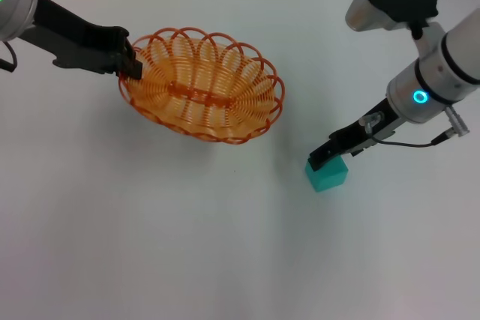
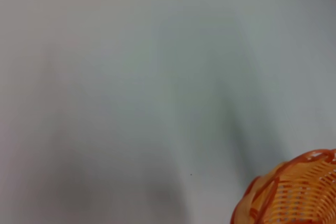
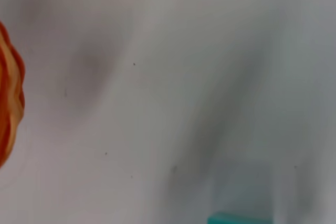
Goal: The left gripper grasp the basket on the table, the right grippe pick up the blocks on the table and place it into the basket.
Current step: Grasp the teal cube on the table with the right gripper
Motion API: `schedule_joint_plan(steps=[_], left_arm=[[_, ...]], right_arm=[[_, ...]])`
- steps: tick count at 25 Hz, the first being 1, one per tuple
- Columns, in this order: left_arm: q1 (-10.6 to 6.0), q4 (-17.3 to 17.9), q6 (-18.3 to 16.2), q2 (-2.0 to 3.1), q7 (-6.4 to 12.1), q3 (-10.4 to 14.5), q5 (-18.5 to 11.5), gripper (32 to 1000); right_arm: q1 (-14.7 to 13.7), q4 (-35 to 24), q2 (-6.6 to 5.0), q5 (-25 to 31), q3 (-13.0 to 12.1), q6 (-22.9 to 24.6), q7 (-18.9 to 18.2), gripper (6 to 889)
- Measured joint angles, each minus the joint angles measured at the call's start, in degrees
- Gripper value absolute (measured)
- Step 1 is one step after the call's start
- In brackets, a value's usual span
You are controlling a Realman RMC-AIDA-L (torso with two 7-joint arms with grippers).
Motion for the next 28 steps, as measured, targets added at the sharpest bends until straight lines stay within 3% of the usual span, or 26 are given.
schedule_joint_plan(steps=[14,28], left_arm=[[-0.42,-0.4,0.0,-0.04,-0.12,0.0,-0.1,89],[-0.42,-0.8,0.5,-0.04,0.01,0.0,-0.9,89]], right_arm=[[4.4,9.1,0.42,2.5,-0.8,-5.1,-2.5,887],[4.6,11.0,0.69,2.5,-2.3,-6.8,-2.6,886]])
